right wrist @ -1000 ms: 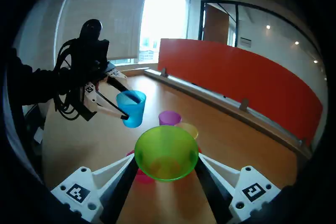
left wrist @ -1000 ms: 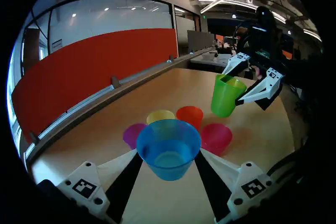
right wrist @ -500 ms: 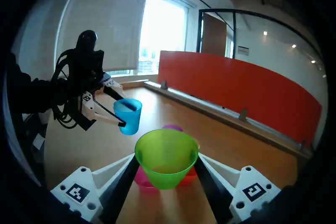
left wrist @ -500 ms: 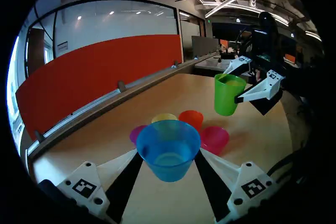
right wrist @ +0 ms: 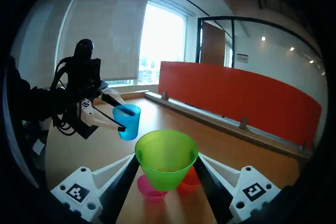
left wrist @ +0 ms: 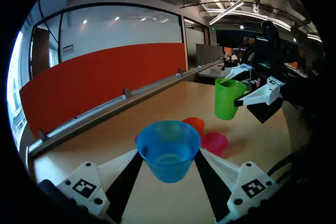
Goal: Pour water
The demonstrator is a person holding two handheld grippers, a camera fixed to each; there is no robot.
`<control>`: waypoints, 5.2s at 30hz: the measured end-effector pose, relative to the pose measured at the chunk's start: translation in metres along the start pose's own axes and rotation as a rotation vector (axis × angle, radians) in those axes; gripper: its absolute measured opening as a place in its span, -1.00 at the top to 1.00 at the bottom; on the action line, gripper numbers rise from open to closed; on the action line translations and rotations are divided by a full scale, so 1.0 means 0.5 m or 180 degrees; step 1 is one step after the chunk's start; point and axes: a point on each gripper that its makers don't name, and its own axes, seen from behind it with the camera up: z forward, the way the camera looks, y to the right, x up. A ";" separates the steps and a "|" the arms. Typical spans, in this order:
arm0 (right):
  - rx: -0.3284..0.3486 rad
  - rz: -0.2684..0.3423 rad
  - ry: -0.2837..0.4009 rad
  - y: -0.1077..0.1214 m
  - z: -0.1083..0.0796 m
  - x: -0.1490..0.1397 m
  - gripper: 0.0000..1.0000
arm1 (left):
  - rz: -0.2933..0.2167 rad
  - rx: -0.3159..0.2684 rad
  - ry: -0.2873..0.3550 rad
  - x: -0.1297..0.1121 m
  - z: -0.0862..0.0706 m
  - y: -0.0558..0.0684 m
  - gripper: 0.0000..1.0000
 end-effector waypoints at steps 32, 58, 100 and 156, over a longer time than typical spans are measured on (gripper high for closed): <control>0.0002 0.0030 0.0220 -0.010 0.015 0.042 -0.84 | -0.0225 0.0244 0.0560 0.058 -0.071 -0.042 -0.65; 0.0161 0.0040 0.0278 -0.039 0.042 0.058 -0.81 | -0.0080 0.0338 0.0578 0.051 -0.100 -0.053 -0.65; 0.0551 -0.0004 0.0216 -0.134 0.092 0.034 -0.82 | 0.0837 0.0483 0.0751 0.112 -0.136 -0.048 -0.65; 0.0935 -0.0052 0.0180 -0.242 0.134 0.023 -0.81 | 0.1925 0.0597 0.0737 0.154 -0.162 -0.013 -0.64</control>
